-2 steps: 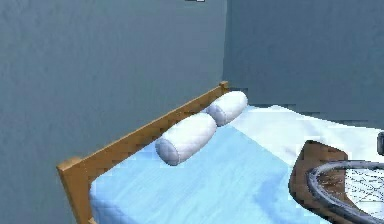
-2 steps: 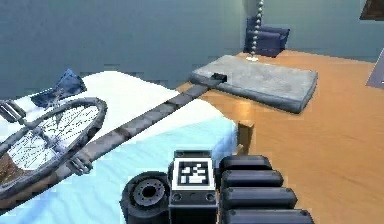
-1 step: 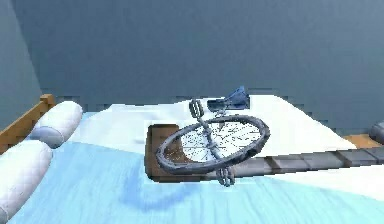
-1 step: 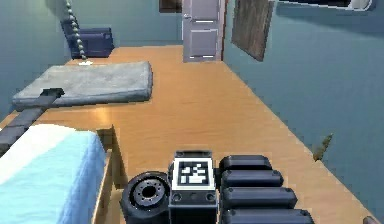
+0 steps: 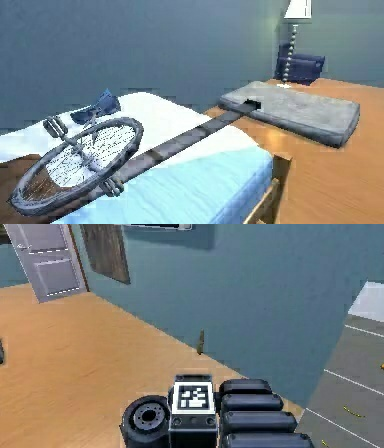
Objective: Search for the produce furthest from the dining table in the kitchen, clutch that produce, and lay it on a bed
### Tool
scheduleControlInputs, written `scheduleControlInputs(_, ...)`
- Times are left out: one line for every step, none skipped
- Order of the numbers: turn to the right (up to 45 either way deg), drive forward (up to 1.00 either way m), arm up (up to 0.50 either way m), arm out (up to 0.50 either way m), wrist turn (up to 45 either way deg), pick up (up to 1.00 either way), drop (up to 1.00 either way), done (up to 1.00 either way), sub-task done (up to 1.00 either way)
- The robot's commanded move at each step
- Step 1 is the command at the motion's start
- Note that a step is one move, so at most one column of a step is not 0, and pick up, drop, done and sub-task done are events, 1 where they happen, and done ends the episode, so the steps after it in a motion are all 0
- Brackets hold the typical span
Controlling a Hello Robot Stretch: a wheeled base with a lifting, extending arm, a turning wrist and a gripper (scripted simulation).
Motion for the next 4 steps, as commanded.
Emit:
scheduleControlInputs(-45.0, 0.00, 0.00, 0.00, 0.0, 0.00, 0.00, 0.00, 0.00)
scheduleControlInputs(-27.0, 0.00, 0.00, 0.00, 0.0, 0.00, 0.00, 0.00, 0.00)
scheduleControlInputs(45.0, 0.00, 0.00, 0.00, 0.0, 0.00, 0.00, 0.00, 0.00)
scheduleControlInputs(12.0, 0.00, 0.00, 0.00, 0.0, 0.00, 0.00, 0.00, 0.00)
